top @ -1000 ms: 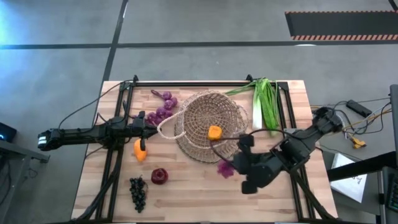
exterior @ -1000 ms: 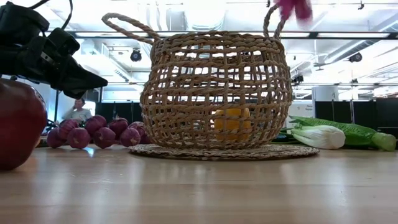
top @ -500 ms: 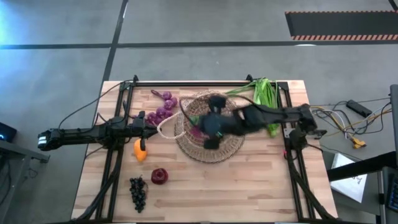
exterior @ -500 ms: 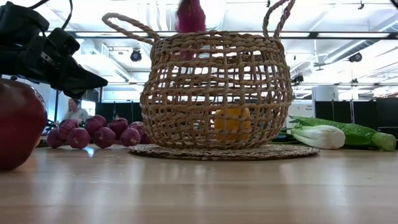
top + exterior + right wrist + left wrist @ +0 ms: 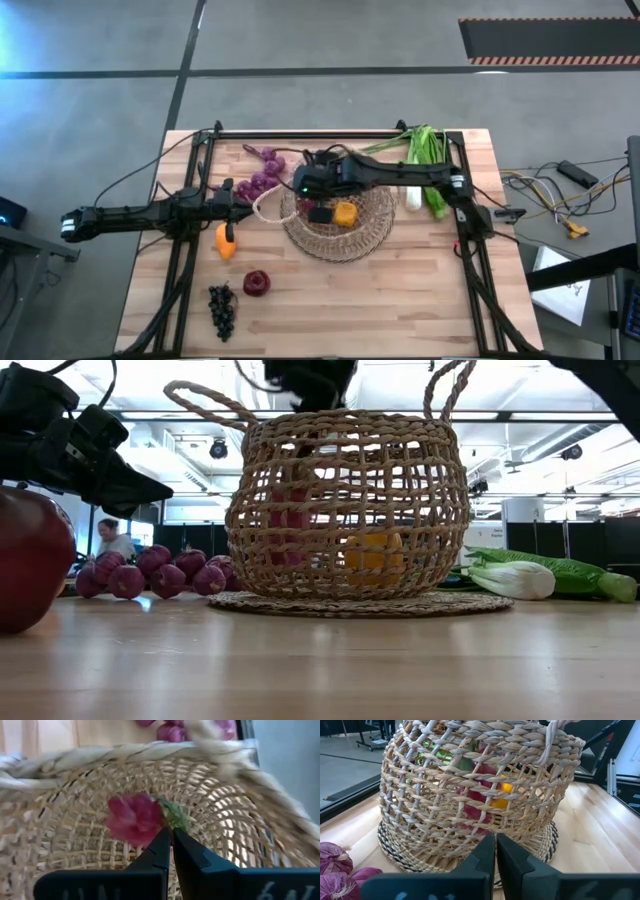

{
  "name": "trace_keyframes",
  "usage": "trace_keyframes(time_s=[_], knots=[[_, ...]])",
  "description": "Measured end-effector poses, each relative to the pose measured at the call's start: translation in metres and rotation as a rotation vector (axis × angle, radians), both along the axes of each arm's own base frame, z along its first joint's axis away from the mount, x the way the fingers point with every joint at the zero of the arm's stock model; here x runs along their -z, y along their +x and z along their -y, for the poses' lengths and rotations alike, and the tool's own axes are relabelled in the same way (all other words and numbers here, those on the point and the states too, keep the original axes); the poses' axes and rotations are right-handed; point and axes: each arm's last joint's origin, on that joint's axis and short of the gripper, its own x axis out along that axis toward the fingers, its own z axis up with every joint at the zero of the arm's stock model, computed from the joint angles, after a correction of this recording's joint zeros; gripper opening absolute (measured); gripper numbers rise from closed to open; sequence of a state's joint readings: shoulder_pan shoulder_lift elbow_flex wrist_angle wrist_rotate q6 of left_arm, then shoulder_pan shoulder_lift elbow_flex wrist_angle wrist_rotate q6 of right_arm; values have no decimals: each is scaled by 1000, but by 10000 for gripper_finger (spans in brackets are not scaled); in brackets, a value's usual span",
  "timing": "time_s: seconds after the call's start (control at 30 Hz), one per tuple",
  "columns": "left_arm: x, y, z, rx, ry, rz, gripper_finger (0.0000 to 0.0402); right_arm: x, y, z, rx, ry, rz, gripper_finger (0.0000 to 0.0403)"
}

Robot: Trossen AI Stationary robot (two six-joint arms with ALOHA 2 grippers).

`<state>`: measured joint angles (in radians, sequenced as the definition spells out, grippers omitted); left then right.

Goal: Build produce basket
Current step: Put the purple grapes into the basket, then put the aloe vera into the basket

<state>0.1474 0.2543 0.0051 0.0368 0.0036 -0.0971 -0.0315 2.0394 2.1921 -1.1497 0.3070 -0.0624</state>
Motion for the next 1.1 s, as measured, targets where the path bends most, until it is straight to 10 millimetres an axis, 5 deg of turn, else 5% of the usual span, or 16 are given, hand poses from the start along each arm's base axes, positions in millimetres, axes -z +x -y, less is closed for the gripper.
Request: trace_keyframes(time_s=[0.33,0.73,1.1], knots=[[0,0,0,0,0,0,0,29,14,35,64,-14,-39,8],[0,0,0,0,0,-1,0,36,9,68,166,0,-61,12],[0,0,0,0,0,0,0,29,-3,63,206,-153,-159,117]])
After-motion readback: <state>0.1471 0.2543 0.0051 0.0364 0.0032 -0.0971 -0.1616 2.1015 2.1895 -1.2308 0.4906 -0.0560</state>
